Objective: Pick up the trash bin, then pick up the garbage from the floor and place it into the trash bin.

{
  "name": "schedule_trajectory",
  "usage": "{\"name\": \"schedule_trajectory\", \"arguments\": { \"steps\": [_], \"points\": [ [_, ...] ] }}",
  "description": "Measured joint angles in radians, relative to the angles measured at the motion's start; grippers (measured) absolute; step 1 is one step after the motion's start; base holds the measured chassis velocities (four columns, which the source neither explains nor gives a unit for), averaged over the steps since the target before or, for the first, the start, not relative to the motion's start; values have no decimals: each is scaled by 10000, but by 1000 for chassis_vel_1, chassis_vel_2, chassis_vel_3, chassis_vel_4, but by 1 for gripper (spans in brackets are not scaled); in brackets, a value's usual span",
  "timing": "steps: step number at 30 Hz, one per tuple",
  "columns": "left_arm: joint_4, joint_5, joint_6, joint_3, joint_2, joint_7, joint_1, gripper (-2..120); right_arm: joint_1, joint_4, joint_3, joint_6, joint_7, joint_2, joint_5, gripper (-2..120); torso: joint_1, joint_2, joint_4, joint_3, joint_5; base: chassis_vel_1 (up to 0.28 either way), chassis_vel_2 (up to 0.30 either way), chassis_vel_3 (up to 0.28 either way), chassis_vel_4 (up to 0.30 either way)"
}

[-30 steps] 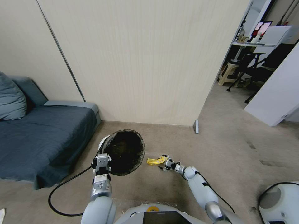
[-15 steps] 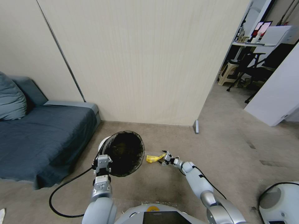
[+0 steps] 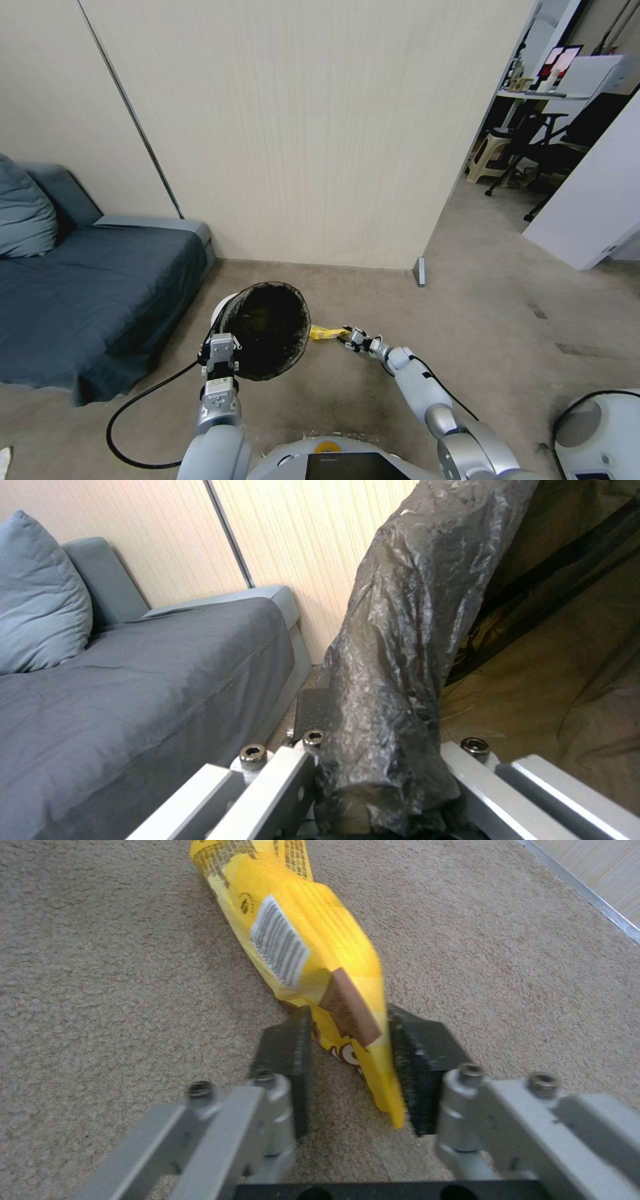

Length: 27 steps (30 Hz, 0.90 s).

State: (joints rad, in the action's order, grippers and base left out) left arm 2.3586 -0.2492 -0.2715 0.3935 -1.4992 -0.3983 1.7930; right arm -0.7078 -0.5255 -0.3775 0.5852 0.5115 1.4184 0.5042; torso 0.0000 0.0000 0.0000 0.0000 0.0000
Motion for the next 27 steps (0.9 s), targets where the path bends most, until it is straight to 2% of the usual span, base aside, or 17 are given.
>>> {"name": "schedule_trajectory", "arguments": {
  "steps": [2, 6, 22, 27],
  "points": [
    [8, 1, 0, 0, 0, 0, 0, 1, 0, 7, -1, 0, 0, 4, -3, 9, 0, 0, 0, 0, 0, 0, 0, 0, 0],
    [8, 10, 0, 2, 0, 0, -1, 1, 0, 13, -9, 5, 0, 4, -8, 0, 0, 0, 0, 0, 0, 0, 0, 0, 0],
    [50, 41, 0, 1, 5, 2, -9, 1, 7, 1, -57, 91, -2, -7, -131, 0, 0, 0, 0, 0, 1, 0, 0, 0, 0],
    [26, 41, -3, 1, 6, 11, -20, 1, -278, -557, -154, 232, -55, -16, -681, 0, 0, 0, 0, 0, 1, 0, 0, 0, 0]
  ]
}}
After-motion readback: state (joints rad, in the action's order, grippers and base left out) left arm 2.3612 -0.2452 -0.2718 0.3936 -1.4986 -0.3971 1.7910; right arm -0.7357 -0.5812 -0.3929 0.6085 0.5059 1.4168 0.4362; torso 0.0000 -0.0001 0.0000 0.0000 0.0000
